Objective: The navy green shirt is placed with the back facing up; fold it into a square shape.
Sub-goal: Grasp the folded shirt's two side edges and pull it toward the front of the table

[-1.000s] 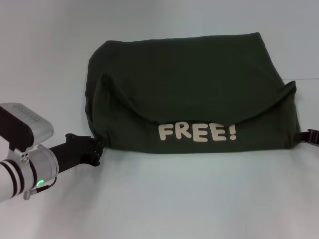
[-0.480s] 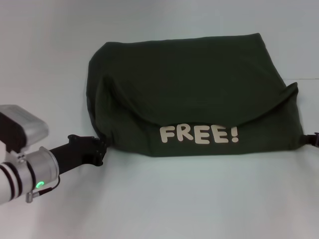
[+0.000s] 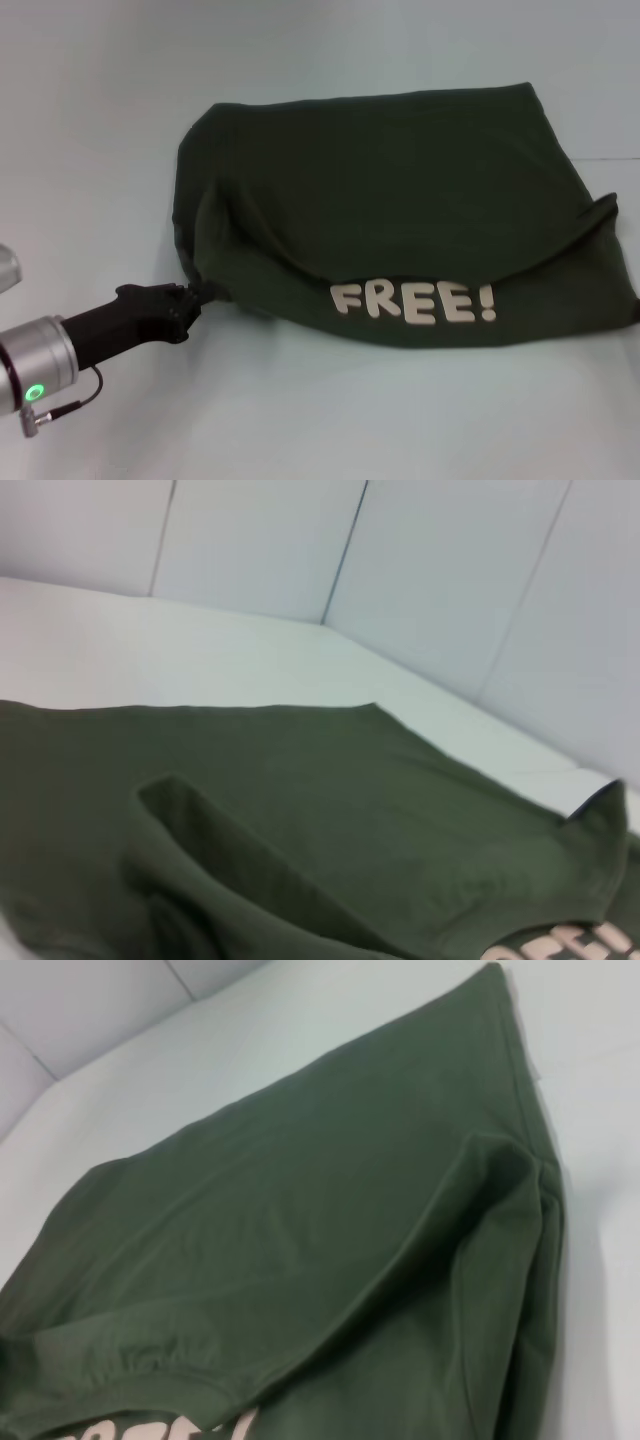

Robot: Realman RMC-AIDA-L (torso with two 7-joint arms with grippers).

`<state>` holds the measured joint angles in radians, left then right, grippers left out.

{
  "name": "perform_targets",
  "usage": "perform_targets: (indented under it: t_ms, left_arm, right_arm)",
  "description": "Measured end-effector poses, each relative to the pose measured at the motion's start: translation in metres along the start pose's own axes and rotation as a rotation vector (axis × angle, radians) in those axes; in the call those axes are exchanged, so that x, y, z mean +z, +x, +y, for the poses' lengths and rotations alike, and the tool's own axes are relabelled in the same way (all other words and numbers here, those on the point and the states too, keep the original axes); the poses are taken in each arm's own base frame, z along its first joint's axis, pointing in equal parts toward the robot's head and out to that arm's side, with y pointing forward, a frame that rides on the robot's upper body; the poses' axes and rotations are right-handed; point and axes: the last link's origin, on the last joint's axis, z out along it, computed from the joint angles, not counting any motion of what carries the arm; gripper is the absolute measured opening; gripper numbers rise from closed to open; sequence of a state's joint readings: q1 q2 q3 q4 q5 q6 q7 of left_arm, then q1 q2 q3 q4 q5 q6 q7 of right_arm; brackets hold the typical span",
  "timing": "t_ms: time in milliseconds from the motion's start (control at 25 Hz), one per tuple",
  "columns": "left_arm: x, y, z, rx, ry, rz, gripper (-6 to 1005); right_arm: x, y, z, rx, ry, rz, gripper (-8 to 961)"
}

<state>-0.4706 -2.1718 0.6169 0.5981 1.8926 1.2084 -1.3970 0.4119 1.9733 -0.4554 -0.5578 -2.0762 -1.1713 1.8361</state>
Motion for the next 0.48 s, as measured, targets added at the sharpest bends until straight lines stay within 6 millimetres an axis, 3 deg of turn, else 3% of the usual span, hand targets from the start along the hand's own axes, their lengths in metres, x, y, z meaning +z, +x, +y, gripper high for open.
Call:
perform_targets:
  t_ms: [480]
  left_arm:
    - [-0.042,-0.016,0.02,-0.124,-0.152,-0.009,-2]
  right_arm:
    - [-0.066,0.044,-0.008,0.007,-0.096,-0.058,14]
